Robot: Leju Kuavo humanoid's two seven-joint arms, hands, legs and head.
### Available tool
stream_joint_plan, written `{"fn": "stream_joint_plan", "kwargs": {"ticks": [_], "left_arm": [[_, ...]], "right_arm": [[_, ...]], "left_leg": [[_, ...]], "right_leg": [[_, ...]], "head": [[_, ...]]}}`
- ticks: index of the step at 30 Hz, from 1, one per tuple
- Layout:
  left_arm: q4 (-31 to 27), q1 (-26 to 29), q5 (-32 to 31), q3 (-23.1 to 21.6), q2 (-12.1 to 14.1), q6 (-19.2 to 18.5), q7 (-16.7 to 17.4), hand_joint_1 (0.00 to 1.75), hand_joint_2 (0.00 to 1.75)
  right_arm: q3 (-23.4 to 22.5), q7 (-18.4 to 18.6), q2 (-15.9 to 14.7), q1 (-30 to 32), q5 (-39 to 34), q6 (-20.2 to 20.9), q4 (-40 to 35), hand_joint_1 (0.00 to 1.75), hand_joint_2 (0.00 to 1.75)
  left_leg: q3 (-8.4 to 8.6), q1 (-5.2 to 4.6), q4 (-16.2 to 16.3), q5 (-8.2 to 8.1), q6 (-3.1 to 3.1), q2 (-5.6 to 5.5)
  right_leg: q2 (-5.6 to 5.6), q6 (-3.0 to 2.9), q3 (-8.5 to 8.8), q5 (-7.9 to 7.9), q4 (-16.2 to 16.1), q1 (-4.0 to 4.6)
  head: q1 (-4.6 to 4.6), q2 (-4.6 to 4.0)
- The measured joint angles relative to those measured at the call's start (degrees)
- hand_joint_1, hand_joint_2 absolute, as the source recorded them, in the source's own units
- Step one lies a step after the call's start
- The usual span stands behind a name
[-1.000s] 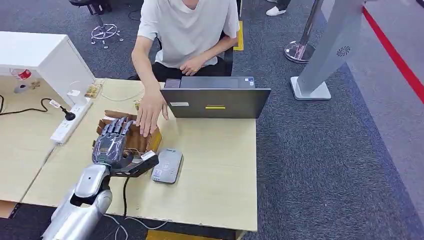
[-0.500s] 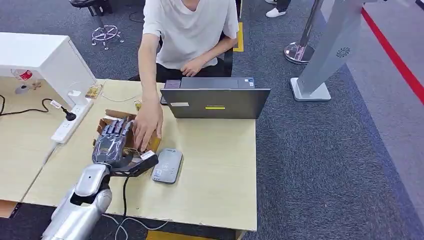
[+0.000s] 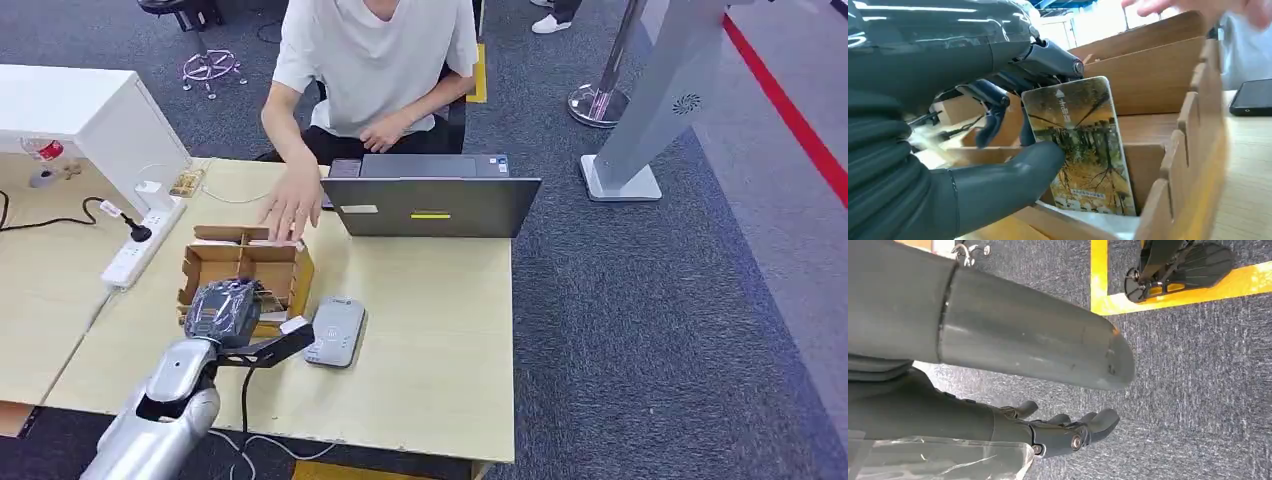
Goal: Pass the card to the sensor for recognition and then transmit it.
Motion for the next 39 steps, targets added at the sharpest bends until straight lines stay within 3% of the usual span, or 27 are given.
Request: {"fn": "stream_joint_plan", "kwargs": {"ticks": [9,21,24,27,30,39], "left_arm": [[0.0,0.1,-0.5,0.0,0.1,0.1,0.4,1.75,1.75],[0.0,0.8,-1.8,0.0,0.0,3.6,0.6,1.75,1.75],[-0.1,1.6,-3.1,0.0,-0.1,7.8,-0.3,1.75,1.75],[-1.8,3.2,-4.0,0.0,-0.6,16.3,-2.8,1.75,1.75],[-4.6,3.6,-4.5,0.0,-1.0,20.1,-3.8,1.75,1.75],[-8.9,3.6,-4.6,0.0,-1.6,19.1,-4.3,1.75,1.75]], "right_arm": [[0.0,0.0,0.0,0.0,0.0,0.0,0.0,0.0,0.0],[0.0,-0.1,0.0,0.0,0.0,0.0,0.0,0.0,0.0],[0.0,-0.1,0.0,0.0,0.0,-0.1,0.0,0.0,0.0],[-0.1,-0.1,0.0,0.0,0.1,-0.3,0.0,0.0,0.0],[-0.2,-0.1,0.0,-0.1,0.1,-0.5,0.0,0.0,0.0],[-0.4,-0.1,0.0,-0.1,0.0,-0.8,0.0,0.0,0.0]], "left_leg": [[-0.01,0.0,0.0,-0.02,0.01,-0.01],[-0.07,0.0,0.0,-0.02,0.01,0.01],[-0.11,0.0,0.0,-0.02,0.01,0.04],[-0.24,0.01,0.0,-0.02,0.01,0.01],[-0.28,0.0,0.0,-0.03,0.01,-0.11],[-0.26,0.0,0.0,-0.03,0.02,-0.09]], "right_leg": [[-0.01,0.01,0.0,-0.02,0.0,0.0],[0.02,0.0,-0.08,-0.03,0.0,0.0],[0.07,0.0,-0.15,-0.03,0.0,0.0],[0.05,0.0,-0.25,-0.03,0.0,0.0],[-0.05,0.02,-0.23,-0.04,0.0,0.0],[-0.06,0.02,-0.23,-0.04,0.0,-0.01]], "head": [[0.02,0.0],[0.0,0.0],[0.0,0.0],[0.0,0.0],[0.02,0.0],[0.0,0.0]]}}
